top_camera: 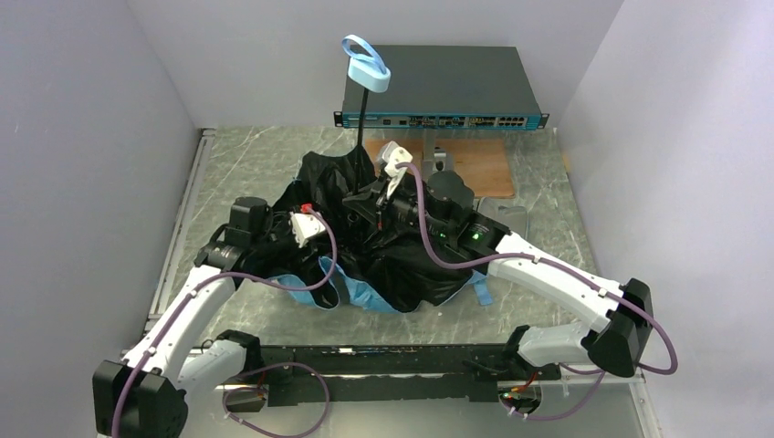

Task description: Open the umbrella

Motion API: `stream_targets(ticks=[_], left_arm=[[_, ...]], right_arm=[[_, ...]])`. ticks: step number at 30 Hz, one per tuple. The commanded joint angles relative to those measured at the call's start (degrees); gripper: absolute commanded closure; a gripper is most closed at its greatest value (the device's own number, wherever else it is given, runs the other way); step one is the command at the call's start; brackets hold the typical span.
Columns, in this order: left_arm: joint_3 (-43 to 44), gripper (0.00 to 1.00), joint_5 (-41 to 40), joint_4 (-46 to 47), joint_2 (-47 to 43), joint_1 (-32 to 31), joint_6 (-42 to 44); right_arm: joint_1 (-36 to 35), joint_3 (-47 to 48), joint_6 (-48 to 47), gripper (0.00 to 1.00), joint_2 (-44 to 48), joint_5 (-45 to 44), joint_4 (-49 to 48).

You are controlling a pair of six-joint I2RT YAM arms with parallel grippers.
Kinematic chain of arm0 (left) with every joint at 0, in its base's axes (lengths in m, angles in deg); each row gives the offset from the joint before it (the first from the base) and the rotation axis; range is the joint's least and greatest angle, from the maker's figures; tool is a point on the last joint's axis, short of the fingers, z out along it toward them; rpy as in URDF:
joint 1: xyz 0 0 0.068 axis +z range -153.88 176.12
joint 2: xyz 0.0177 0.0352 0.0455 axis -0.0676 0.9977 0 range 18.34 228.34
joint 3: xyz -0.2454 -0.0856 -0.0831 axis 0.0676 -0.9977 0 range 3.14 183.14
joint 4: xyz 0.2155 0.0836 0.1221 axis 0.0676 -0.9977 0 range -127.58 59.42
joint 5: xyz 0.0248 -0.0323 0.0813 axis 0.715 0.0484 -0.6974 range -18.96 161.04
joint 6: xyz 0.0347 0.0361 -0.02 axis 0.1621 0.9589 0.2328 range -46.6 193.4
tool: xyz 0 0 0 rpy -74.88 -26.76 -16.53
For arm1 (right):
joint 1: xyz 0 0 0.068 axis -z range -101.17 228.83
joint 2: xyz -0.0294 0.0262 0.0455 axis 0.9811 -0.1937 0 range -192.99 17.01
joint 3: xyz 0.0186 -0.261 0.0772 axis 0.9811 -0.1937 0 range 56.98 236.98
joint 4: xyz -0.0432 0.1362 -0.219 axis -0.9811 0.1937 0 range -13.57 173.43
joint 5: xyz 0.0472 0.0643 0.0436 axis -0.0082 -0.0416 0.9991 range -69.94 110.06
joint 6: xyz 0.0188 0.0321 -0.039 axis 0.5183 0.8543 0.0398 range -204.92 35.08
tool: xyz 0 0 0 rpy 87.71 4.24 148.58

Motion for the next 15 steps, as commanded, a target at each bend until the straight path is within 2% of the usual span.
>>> stream_targets(ticks=[1,4,9,12,15], left_arm=[[-3.9,0.29,-8.4,-2.6,-0.6,2.9,8.2],[-4.6,0.19,-4.6,-3.7,-2.7,8.3,10.1],[-1.8,0.13,3.7,-6.4,-1.3,15.8,8.9],[1.7,0.01,14.3,-7.2,-1.4,16.4,5.2],[3.1,0.00,21.2,0.4,-3.4,15.0,-6.2]], right_arm=[[-0.2,2.5,-1.9,1.00,3.8,0.6,-9.9],[0.2,1.5,-5.8,1.00,5.8,0.7,-7.3],[0.2,-1.2,-9.7,1.00,6.4,2.0,-4.3],[0.2,-2.6,-10.5,1.00,4.4,2.5,-4.6],[0.1,-3.0,-10.1,1.00,2.1,3.9,-6.9]])
